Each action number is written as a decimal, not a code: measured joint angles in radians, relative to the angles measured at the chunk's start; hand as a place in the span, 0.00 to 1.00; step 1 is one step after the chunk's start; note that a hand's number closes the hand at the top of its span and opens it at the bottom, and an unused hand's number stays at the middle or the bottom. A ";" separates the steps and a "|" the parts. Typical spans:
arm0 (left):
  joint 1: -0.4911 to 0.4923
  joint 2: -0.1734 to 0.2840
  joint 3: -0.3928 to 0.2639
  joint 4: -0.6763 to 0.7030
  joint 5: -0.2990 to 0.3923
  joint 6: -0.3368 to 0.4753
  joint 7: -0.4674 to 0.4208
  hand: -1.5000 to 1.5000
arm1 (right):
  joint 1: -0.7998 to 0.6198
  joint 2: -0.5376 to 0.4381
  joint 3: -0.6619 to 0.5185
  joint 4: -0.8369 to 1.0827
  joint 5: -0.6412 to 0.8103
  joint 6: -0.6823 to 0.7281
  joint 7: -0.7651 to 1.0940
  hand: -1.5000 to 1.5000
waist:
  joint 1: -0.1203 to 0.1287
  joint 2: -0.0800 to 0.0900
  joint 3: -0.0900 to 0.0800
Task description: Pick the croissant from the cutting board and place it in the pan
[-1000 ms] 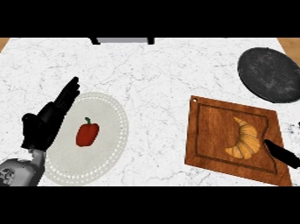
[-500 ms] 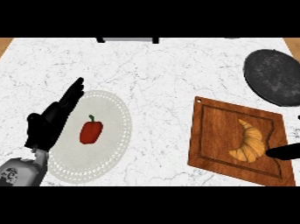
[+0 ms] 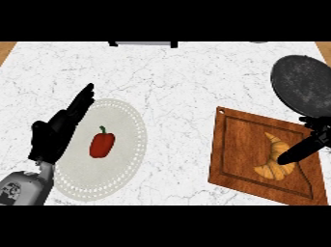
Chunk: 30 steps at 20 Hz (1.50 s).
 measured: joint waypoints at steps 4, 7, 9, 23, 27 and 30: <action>0.007 -0.007 0.003 -0.005 -0.009 -0.001 0.002 0.50 | -0.071 0.030 0.045 0.055 -0.008 0.025 0.030 0.00 | -0.004 -0.001 0.000; 0.019 -0.015 0.005 0.000 -0.020 0.003 -0.011 0.50 | -0.097 0.041 0.076 0.076 -0.005 0.034 0.046 0.00 | -0.010 -0.002 0.000; 0.013 -0.015 0.010 -0.002 -0.020 -0.003 -0.003 0.50 | -0.118 0.047 0.094 0.102 -0.006 0.045 0.050 0.00 | -0.011 -0.002 0.000; 0.041 -0.016 0.055 -0.034 -0.027 -0.033 0.015 0.50 | -0.090 0.094 0.157 0.154 0.055 0.044 0.035 0.00 | -0.023 -0.007 -0.001; 0.032 -0.035 0.059 -0.013 -0.043 -0.034 0.004 0.50 | -0.070 0.115 0.157 0.157 0.083 0.040 0.009 0.00 | -0.025 -0.010 -0.004; 0.033 -0.034 0.070 -0.026 -0.042 -0.047 0.017 0.50 | -0.074 0.123 0.150 0.165 0.097 0.050 0.001 1.00 | -0.027 -0.012 -0.010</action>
